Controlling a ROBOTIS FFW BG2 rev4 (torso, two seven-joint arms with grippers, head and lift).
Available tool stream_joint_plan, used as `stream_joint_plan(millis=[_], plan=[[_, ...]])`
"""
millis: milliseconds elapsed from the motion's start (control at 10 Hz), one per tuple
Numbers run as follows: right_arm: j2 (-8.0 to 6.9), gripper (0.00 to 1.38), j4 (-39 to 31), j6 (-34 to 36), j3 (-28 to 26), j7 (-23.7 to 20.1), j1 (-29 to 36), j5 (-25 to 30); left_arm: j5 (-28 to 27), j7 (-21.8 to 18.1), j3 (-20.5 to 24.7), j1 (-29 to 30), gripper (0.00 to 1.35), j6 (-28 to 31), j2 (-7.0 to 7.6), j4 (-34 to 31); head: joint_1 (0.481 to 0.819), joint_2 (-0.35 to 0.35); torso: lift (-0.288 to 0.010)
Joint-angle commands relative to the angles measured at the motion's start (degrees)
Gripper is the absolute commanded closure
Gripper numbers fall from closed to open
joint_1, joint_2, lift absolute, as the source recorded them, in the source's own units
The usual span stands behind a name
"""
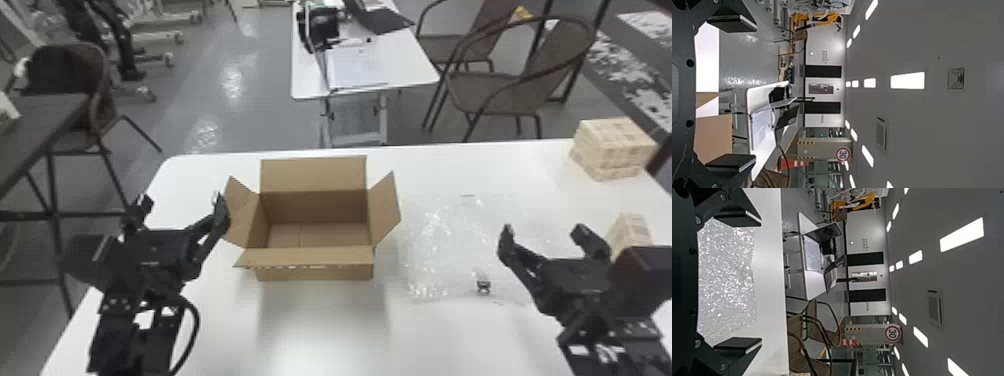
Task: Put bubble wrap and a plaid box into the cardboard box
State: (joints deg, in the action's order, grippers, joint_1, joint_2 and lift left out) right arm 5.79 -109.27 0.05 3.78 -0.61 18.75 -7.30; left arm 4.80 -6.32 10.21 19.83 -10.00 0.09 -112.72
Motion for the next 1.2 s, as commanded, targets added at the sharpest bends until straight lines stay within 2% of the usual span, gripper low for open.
stream_joint_plan(millis=[0, 200, 600, 1100], plan=[[-0.07, 0.22, -1.2, 0.13, 0.0, 0.0, -0.21, 0.53, 0.12, 0.0, -0.1, 0.03, 0.13, 0.77, -0.24, 0.92, 0.695, 0.116, -0.109], [-0.07, 0.22, -1.12, 0.48, 0.09, 0.0, -0.21, 0.88, 1.35, 0.0, -0.46, 0.47, 0.13, 2.53, -0.24, 5.49, 0.695, 0.116, -0.109], [-0.07, 0.22, -1.2, 0.48, 0.18, 0.0, -0.21, 0.97, 0.73, 0.08, -1.69, 0.21, 0.13, -0.72, -0.24, 5.49, 0.695, 0.105, -0.109], [-0.07, 0.21, -1.03, 0.48, 0.18, 0.0, -0.21, 1.06, 3.55, 0.0, -1.69, -0.06, 0.13, 0.86, -0.24, 5.49, 0.695, 0.108, -0.109]])
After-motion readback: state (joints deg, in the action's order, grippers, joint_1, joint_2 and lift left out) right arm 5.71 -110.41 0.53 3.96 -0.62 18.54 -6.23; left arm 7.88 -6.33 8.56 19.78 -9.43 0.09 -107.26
